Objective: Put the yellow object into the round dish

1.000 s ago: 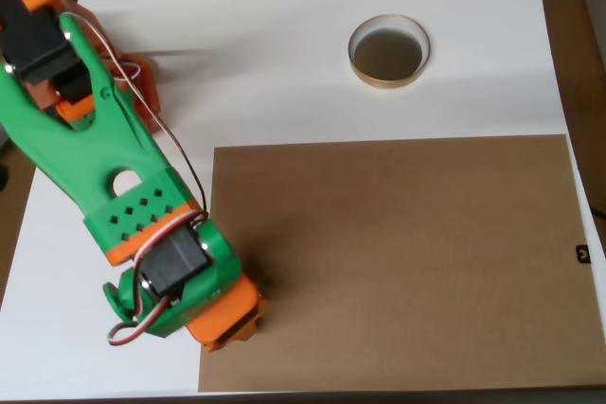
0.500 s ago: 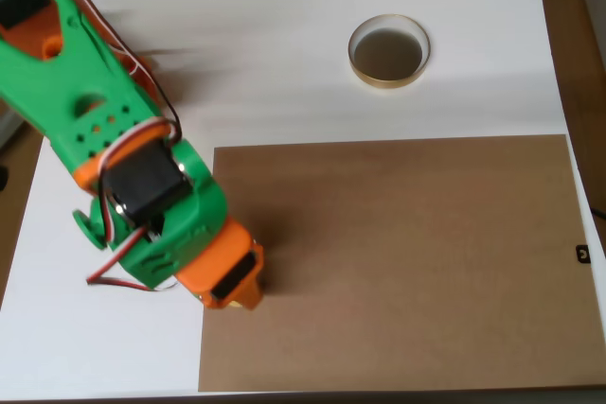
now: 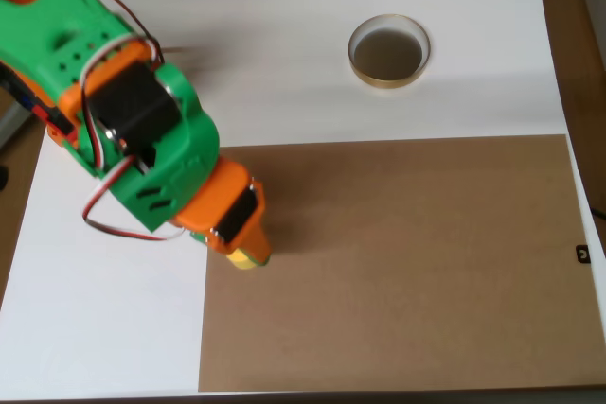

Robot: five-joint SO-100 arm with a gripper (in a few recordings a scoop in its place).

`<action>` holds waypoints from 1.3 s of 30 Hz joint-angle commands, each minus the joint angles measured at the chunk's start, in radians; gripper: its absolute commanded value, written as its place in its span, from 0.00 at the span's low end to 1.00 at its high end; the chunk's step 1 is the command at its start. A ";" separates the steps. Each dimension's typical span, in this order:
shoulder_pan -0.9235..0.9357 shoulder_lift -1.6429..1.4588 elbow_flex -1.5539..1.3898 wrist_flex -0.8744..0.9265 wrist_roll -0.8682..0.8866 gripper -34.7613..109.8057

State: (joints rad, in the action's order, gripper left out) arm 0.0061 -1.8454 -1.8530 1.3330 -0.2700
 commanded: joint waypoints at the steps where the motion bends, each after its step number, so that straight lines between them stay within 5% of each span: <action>1: -0.021 -0.129 -0.012 0.018 -0.025 0.24; 23: -0.589 -0.242 -0.031 0.156 0.041 0.24; 39: -0.813 -0.041 0.097 0.216 0.009 0.24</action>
State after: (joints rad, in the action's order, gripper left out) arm -0.7716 -1.9006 -1.8392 1.5478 -0.2424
